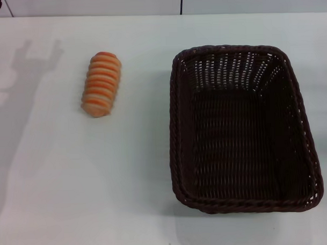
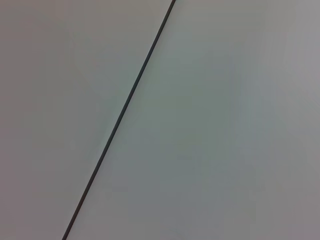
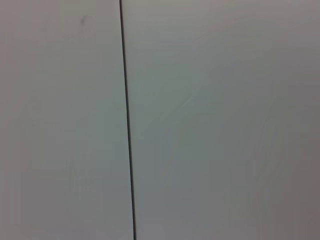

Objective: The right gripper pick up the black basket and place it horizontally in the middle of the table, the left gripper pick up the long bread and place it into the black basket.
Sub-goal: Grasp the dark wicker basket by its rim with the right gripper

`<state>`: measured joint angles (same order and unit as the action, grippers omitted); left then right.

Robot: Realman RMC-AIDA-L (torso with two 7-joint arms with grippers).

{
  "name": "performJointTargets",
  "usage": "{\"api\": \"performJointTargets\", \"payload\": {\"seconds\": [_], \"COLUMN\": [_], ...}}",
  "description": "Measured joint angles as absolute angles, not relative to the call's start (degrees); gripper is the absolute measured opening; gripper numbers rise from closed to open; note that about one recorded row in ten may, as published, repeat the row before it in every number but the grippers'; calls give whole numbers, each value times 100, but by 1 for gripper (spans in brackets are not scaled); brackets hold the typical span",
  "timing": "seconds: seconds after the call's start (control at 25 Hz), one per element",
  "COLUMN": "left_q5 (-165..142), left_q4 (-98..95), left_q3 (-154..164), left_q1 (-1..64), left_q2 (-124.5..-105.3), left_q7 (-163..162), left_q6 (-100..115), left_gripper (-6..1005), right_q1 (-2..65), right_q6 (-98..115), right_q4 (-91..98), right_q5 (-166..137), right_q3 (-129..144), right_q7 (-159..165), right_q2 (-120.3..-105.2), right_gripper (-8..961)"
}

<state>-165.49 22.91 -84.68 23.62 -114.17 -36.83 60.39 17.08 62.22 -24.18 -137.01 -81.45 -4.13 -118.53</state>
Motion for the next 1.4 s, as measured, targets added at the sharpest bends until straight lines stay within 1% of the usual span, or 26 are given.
{"api": "performJointTargets", "payload": {"seconds": [0.12,0.24,0.44,0.68,0.84,1.2,1.28,1.32,1.4], "left_q5": [-16550,-16550,-16550,-16550,-16550,-16549,-16543,-16542,-16541], "left_q4": [2284,2294,2293,2271,2249,2241,2237,2233,2233], "left_q3": [-8467,-8474,-8496,-8507,-8508,-8520,-8558,-8570,-8570], "left_q1": [2359,2346,2346,2362,2384,2395,2400,2405,2408], "left_q2": [-11414,-11413,-11428,-11437,-11436,-11435,-11434,-11434,-11431], "left_q7": [-3683,-3685,-3684,-3679,-3674,-3654,-3645,-3645,-3655], "left_q6": [6033,6035,6031,6031,6031,6028,6027,6023,6019], "left_gripper": [861,861,861,861,861,861,861,861,861], "right_q1": [1627,1539,1579,1575,1525,1519,1489,1421,1357], "right_q6": [6294,6365,6351,6028,5617,5488,4949,4366,4009], "right_q4": [-2470,-2594,-2624,-2866,-3158,-3226,-3488,-3859,-4123], "right_q5": [-13833,-13988,-13990,-13990,-13995,-14001,-14005,-14075,-14153], "right_q3": [-8147,-8191,-8207,-8269,-8321,-8337,-8392,-8418,-8444], "right_q7": [-406,-430,-438,-442,-444,-452,-453,-454,-454], "right_q2": [-11826,-11854,-11855,-11841,-11787,-11775,-11740,-11694,-11669], "right_gripper": [421,452,638,781,781,782,782,782,782]}}
